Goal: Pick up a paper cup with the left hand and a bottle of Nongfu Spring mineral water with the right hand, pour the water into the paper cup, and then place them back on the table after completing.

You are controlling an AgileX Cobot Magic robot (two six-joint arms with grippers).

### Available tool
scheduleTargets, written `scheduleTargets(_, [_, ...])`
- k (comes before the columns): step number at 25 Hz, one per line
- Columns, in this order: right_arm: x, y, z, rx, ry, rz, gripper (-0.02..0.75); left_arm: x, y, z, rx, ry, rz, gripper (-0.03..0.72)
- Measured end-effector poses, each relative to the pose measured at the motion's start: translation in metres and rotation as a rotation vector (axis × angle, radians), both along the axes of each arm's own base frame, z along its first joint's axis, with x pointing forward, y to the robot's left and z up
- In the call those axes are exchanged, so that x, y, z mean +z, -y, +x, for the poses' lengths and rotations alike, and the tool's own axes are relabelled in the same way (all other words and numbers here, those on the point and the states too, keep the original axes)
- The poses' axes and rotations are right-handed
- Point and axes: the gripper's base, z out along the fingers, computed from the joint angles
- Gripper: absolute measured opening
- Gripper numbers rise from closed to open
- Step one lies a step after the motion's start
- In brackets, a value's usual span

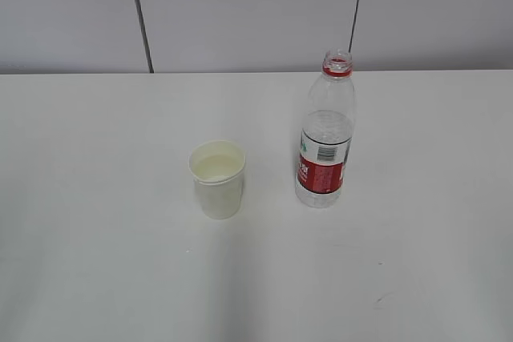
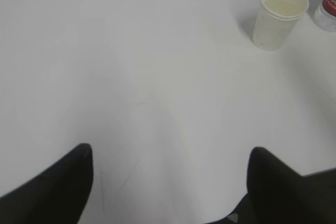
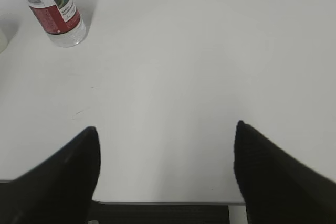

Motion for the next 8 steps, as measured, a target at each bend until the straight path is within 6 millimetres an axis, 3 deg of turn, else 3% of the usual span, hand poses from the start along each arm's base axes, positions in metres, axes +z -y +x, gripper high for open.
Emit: scheduleTargets(8, [0.0000,0.0000,0.0000,0.000,0.000,0.000,0.588,0.0000,0.0000,0.0000,0.000,0.000,0.000,0.552])
